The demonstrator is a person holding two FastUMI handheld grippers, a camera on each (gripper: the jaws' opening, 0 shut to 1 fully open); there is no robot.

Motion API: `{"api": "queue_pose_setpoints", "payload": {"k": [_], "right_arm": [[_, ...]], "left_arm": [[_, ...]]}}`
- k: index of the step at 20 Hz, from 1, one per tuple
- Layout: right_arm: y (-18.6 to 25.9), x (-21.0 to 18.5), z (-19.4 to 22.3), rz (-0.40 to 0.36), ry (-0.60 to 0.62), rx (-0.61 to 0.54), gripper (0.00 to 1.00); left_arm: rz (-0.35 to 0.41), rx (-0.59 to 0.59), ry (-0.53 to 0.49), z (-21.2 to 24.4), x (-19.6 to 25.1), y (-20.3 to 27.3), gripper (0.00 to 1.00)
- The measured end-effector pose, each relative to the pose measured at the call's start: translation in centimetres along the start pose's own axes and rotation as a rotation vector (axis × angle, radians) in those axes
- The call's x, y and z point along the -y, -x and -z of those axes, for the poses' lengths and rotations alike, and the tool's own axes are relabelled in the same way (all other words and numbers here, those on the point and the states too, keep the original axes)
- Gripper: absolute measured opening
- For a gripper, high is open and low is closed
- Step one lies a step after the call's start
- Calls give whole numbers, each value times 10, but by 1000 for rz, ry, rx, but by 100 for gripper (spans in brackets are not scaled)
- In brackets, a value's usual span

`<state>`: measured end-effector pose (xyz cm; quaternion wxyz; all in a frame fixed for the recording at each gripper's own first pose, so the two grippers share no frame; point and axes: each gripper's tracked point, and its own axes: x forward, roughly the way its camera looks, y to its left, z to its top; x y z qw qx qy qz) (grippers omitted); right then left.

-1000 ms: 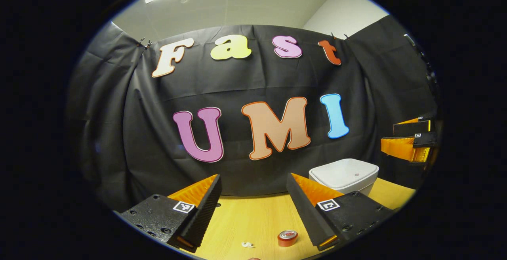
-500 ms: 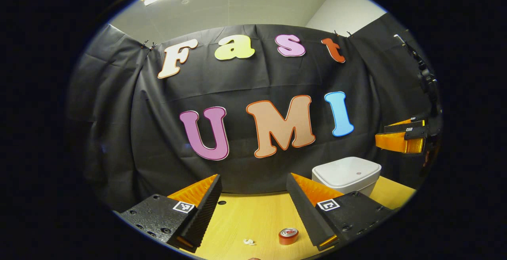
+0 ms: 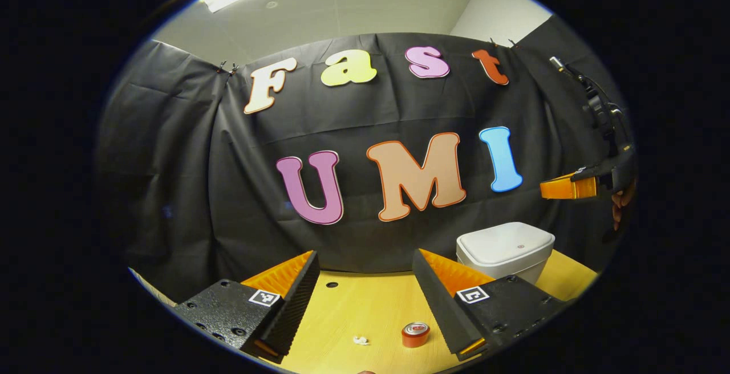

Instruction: Press the lid of the desktop garbage bin to open it, pick up the crumpled paper on the desktop and throw it into the bin, then pick up the pop can on the desktop and drop it into the bin, and finally close the garbage bin lid.

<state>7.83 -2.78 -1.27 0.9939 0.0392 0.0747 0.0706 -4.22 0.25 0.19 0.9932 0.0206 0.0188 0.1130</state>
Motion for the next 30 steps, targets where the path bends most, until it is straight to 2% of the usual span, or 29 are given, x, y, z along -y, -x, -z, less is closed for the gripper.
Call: {"api": "queue_pose_setpoints", "payload": {"k": [1, 3, 5, 7, 8, 9, 10, 11, 13, 17, 25, 30], "right_arm": [[-4, -3, 7, -23, -7, -23, 3], [-12, -6, 18, -46, -3, -79, 3], [-18, -5, 30, -50, -9, -125, 3], [-25, -8, 42, -52, -2, -166, 2], [-29, -6, 49, -44, 3, -185, 2], [-33, -5, 56, -35, 6, -205, 3], [-38, -5, 65, -25, 6, -232, 3], [-43, -5, 72, -16, 4, -259, 3], [-48, -3, 86, 13, 15, -301, 3], [-57, -6, 119, 43, 1, -401, 2], [-54, -3, 124, 121, 1, -428, 3], [-54, -4, 122, 134, 3, -426, 2]], "left_arm": [[-11, -7, -1, 3, 1, 3, 92], [-22, -13, 2, 4, 1, 5, 100], [-23, -18, 7, 7, 1, 2, 100], [-15, -20, 11, 10, 0, -5, 95], [-7, -22, 11, 11, -1, -10, 95], [6, -24, 9, 15, -1, -15, 100], [18, -27, 6, 17, -3, -20, 100], [32, -28, 3, 20, -5, -25, 95], [58, -35, 4, 27, -10, -37, 100], [102, -52, 18, 42, -19, -59, 96], [178, -64, 25, 55, -16, -79, 96], [206, -49, 24, 51, -15, -79, 96]]}}
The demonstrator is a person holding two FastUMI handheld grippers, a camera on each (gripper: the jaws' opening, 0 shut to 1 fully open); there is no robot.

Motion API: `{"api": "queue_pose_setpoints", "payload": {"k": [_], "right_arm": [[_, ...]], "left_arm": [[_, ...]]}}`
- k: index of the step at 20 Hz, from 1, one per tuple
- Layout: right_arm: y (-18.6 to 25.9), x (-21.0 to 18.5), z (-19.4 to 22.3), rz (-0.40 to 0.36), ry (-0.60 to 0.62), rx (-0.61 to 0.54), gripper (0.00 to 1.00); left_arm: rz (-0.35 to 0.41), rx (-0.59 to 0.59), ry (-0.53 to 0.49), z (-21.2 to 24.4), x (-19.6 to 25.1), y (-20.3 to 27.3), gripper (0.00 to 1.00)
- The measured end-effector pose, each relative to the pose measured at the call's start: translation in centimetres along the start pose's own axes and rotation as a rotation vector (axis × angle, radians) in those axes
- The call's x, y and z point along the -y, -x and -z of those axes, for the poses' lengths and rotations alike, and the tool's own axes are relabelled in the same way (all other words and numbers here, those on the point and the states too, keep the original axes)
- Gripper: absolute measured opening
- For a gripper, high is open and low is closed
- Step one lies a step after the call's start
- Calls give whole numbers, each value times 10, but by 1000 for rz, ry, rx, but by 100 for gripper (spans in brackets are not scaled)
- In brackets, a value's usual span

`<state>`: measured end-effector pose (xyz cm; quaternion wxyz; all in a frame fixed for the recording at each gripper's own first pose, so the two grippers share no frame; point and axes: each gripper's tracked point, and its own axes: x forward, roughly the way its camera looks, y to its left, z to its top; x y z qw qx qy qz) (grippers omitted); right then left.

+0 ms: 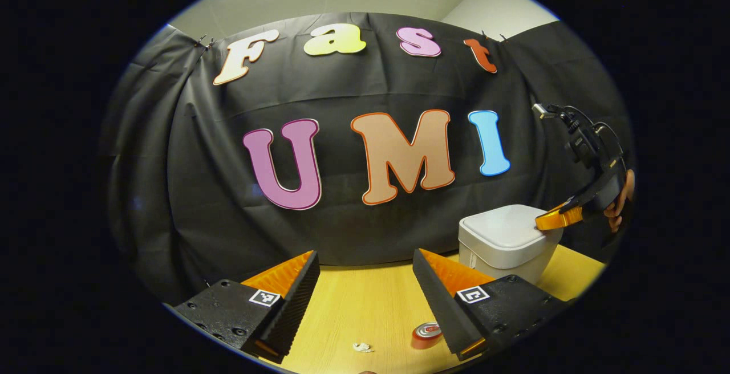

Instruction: Press the lid of the desktop garbage bin to open it, pick up the crumpled paper on the desktop and throw it into the bin, then pick up the pop can on the desktop and drop it into the bin, and finally close the garbage bin lid.

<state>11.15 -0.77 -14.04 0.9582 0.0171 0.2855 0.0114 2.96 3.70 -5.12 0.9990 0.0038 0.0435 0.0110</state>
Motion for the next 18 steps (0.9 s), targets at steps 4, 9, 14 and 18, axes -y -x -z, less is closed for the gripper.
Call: {"api": "queue_pose_setpoints", "payload": {"k": [4, 9, 14, 18], "right_arm": [[4, 2, -12, -5, -37, 38, 3], [15, -2, -43, -16, -37, 181, 3], [41, -11, -76, -51, -36, 346, 5], [65, -31, -95, -114, 11, 472, 29]], "left_arm": [[0, 5, -4, -1, -3, 1, 96], [-2, 11, -8, -3, -6, 2, 96], [-9, 18, -8, -3, -10, 2, 100], [-15, 23, -5, -4, -14, 3, 96]]}}
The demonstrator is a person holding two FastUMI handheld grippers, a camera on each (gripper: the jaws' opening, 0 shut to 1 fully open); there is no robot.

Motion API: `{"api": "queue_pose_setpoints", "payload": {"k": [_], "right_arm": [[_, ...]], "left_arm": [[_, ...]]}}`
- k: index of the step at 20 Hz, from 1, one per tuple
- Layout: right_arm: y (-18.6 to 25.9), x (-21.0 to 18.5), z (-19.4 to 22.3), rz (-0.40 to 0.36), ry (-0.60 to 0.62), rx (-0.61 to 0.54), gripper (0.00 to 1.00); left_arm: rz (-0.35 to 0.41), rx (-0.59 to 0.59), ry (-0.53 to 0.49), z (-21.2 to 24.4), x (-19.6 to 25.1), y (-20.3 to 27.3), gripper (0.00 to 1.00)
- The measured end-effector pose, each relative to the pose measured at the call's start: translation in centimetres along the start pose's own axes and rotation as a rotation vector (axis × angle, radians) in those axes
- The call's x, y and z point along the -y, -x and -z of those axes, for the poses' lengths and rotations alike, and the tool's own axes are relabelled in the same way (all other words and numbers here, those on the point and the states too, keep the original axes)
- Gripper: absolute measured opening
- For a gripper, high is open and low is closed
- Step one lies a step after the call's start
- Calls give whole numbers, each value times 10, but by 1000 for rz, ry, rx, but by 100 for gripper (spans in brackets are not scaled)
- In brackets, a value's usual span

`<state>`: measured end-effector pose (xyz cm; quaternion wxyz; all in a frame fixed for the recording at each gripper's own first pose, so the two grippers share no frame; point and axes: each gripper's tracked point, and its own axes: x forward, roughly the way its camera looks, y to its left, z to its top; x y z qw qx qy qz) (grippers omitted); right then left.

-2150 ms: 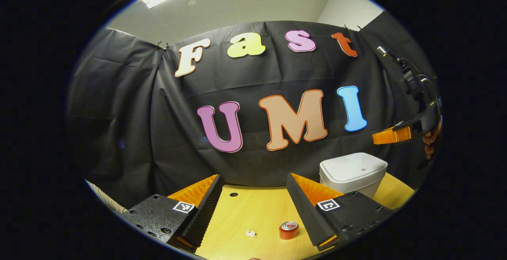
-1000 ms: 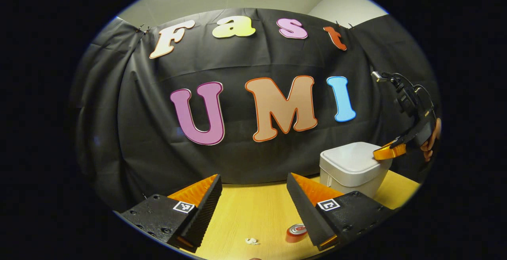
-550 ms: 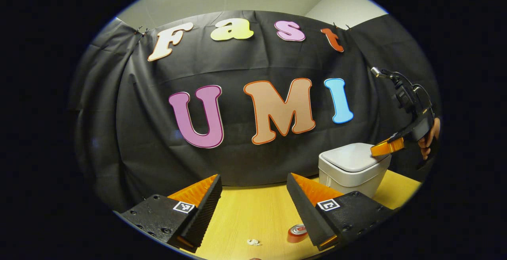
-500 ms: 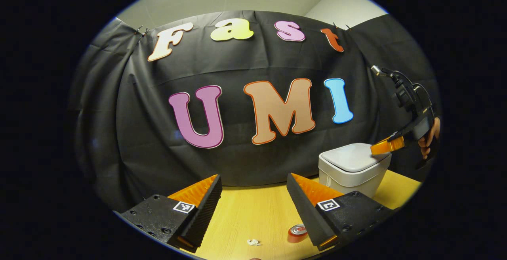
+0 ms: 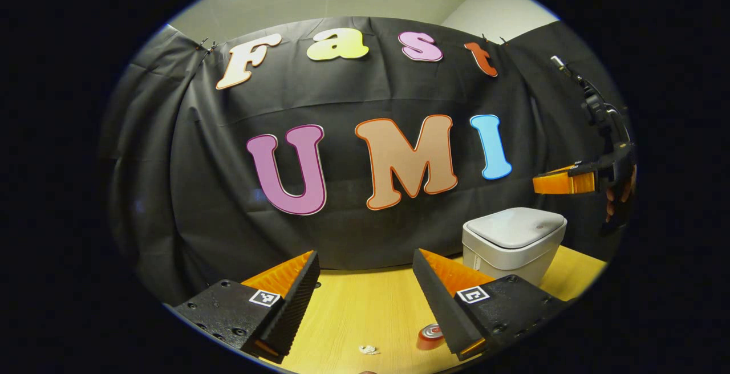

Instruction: Press the lid of the desktop garbage bin to open it, pick up the crumpled paper on the desktop and throw it into the bin, then pick up the pop can on the desktop and drop it into the bin, and finally close the garbage bin lid.

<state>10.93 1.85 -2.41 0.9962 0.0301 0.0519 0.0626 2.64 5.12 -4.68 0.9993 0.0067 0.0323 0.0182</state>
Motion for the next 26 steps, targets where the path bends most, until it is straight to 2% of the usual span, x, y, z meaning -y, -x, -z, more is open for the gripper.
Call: {"api": "queue_pose_setpoints", "payload": {"k": [2, 5, 6, 7, 11, 12, 13, 15, 16, 17, 18, 19, 20, 21, 22, 23, 24, 26], "right_arm": [[9, -22, -12, -53, 42, 72, 53], [20, -53, -17, -116, 93, 120, 66], [22, -62, -14, -134, 96, 118, 72], [24, -69, -8, -151, 92, 113, 77], [25, -92, 15, -197, 77, 71, 81], [26, -97, 22, -208, 80, 58, 81], [26, -102, 28, -218, 84, 48, 81], [27, -116, 47, -243, 92, 18, 84], [27, -124, 58, -257, 99, -1, 91], [26, -131, 69, -271, 108, -22, 91], [26, -138, 81, -285, 119, -43, 84], [25, -145, 93, -296, 130, -64, 84], [24, -150, 104, -308, 138, -86, 91], [23, -155, 115, -318, 142, -107, 86], [23, -160, 127, -327, 142, -130, 92], [22, -164, 139, -334, 138, -156, 86], [22, -165, 150, -337, 136, -178, 91], [20, -171, 174, -345, 136, -228, 88]], "left_arm": [[-2, 2, 0, 0, -2, 1, 96], [-10, -3, 1, 3, -8, 2, 96], [-12, -5, 3, 5, -9, 3, 100], [-14, -7, 4, 6, -10, 4, 96], [-26, -21, 1, 16, -19, 7, 96], [-28, -24, 5, 20, -20, 9, 100], [-31, -29, 11, 24, -22, 9, 96], [-38, -57, 23, 37, -27, 11, 96], [-39, -71, 31, 45, -29, 10, 96], [-40, -88, 36, 52, -31, 10, 96], [-42, -106, 38, 60, -33, 10, 96], [-43, -120, 41, 67, -35, 10, 96], [-42, -134, 42, 75, -37, 9, 96], [-42, -148, 45, 83, -39, 8, 96], [-40, -163, 49, 90, -39, 7, 100], [-39, -178, 54, 98, -40, 6, 96], [-36, -189, 62, 104, -41, 5, 96], [-31, -215, 77, 119, -41, 2, 100]]}}
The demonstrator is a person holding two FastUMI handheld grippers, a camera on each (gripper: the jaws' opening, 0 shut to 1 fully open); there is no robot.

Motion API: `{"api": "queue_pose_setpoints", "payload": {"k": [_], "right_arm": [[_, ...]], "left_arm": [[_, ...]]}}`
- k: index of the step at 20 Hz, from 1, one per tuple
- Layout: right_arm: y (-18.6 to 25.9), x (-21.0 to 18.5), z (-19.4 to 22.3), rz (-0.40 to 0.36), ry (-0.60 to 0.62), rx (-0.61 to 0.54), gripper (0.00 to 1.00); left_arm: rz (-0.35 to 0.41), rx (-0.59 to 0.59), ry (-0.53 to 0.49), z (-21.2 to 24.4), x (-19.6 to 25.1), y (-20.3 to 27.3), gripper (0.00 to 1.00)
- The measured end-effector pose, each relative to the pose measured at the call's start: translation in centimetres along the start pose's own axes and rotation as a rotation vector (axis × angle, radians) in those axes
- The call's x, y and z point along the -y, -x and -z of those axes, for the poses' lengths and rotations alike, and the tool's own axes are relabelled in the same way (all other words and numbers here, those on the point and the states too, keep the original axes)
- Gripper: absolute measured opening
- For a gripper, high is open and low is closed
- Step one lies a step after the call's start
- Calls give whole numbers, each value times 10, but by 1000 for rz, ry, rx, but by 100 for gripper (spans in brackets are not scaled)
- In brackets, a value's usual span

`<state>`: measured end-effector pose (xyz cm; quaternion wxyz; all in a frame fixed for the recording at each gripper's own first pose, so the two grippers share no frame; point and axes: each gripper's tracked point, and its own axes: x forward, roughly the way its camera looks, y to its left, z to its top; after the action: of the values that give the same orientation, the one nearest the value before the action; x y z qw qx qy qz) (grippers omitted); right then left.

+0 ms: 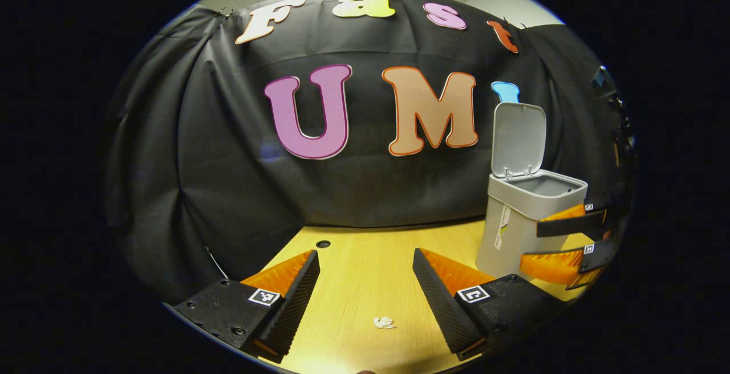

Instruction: Press the lid of the desktop garbage bin to open it, pick up the crumpled paper on the desktop and throw it into the bin, then pick up the pop can on the desktop and drop it into the bin, and finally close the garbage bin lid.

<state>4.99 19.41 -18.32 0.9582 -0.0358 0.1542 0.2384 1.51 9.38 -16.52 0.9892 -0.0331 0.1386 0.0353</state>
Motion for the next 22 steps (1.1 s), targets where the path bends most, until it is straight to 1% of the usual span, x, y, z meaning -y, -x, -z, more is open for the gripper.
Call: {"api": "queue_pose_setpoints", "payload": {"k": [1, 2, 3, 4, 5, 6, 7, 8, 9, 10, 11, 12, 16, 17, 18, 19, 21, 22], "right_arm": [[-4, -2, 11, -1, -3, -24, 89], [-9, -5, 23, -6, -7, -51, 95], [-11, -7, 34, -11, -11, -74, 95], [-16, -11, 45, -15, -16, -96, 98], [-22, -14, 60, -15, -21, -117, 100], [-28, -17, 71, -17, -25, -135, 98], [-32, -19, 78, -16, -27, -152, 98], [-37, -20, 86, -17, -29, -168, 98], [-42, -21, 94, -17, -28, -184, 98], [-48, -23, 101, -16, -28, -199, 100], [-52, -24, 105, -17, -30, -211, 98], [-56, -24, 111, -16, -33, -221, 100], [-74, -25, 129, 0, -44, -256, 98], [-79, -25, 133, 2, -51, -263, 98], [-84, -25, 137, 5, -54, -270, 98], [-88, -24, 140, 4, -56, -275, 100], [-93, -26, 145, 1, -59, -290, 100], [-95, -26, 149, -2, -60, -296, 98]], "left_arm": [[3, -14, 3, 6, 0, -3, 96], [8, -28, 1, 15, 0, -5, 96], [14, -41, -4, 22, 2, -7, 100], [21, -54, -9, 29, 3, -10, 100], [29, -66, -12, 35, 4, -13, 96], [39, -79, -11, 42, 5, -17, 100], [48, -98, -7, 51, 7, -20, 97], [56, -115, -1, 59, 9, -23, 96], [63, -133, 0, 67, 11, -26, 96], [68, -151, -2, 77, 12, -28, 96], [73, -169, -6, 85, 13, -32, 97], [80, -189, -10, 95, 13, -33, 97], [104, -256, -25, 127, 15, -40, 97], [109, -271, -27, 133, 14, -42, 93], [113, -285, -31, 141, 15, -45, 97], [119, -299, -38, 149, 16, -47, 97], [132, -329, -55, 166, 17, -51, 97], [141, -343, -62, 174, 19, -53, 97]]}}
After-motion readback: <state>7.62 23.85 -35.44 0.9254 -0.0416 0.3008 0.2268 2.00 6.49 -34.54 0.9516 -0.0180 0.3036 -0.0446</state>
